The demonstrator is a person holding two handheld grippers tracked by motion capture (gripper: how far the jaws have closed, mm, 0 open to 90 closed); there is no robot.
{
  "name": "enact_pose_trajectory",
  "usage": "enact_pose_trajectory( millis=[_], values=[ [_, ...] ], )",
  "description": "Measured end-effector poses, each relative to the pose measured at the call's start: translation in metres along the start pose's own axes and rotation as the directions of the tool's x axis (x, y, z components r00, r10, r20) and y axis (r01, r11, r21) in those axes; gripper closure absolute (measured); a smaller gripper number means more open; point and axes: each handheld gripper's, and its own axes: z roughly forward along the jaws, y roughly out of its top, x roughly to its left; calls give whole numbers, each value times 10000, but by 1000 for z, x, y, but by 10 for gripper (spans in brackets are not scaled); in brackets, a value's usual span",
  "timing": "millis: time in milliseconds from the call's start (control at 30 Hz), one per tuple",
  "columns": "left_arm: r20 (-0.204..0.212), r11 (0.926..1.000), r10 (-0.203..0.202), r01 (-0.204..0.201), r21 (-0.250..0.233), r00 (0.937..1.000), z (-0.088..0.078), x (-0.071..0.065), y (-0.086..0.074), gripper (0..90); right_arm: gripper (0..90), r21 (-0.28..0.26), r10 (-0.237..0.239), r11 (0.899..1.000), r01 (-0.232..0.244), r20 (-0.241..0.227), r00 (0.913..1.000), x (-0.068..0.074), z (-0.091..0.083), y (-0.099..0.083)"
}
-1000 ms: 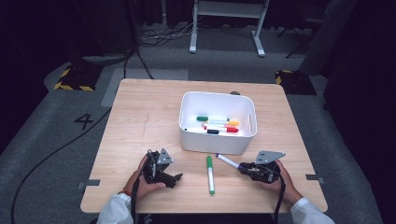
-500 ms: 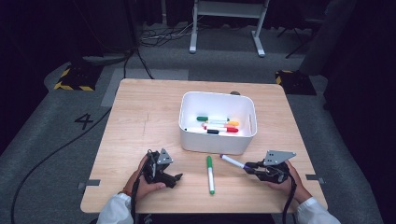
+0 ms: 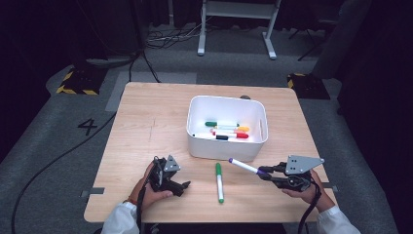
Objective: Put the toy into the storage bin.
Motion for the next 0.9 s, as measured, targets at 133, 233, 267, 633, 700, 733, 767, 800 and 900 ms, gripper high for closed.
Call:
enact_pose_trajectory(
  millis=[133,233,267,633,700,733,767,800,900],
  values=[
    [-1,10000,-1,1,0,10000,0,0,0,81,753,-211,-279,9994,279,4,9996,-3,-8,16],
    [-1,10000,0,0,0,10000,0,0,0,81,752,-380,-444,9983,444,21,9990,-8,-14,27],
    [4,10000,0,0,3,10000,0,0,0,81,752,-320,-578,9978,580,76,9983,-10,-15,31],
    [10,10000,0,0,6,10000,0,0,0,81,752,-257,-755,9967,769,511,9958,-47,-27,68],
    [9,10000,0,0,11,10000,0,0,0,80,752,-312,-735,9967,754,580,9956,-54,-27,74],
    [13,10000,-3,3,-6,10000,0,0,0,80,752,-327,-742,9965,763,611,9954,-57,-26,76],
    [14,10000,-1,1,8,10000,0,0,0,81,752,-330,-730,9966,753,670,9951,-60,-25,78],
    [13,10000,0,0,9,10000,0,0,0,80,752,-326,-705,9968,730,704,9950,-63,-24,80],
    [11,10000,2,-2,8,10000,0,0,0,81,752,-107,-723,9972,733,794,9942,-72,-16,86]
  ],
)
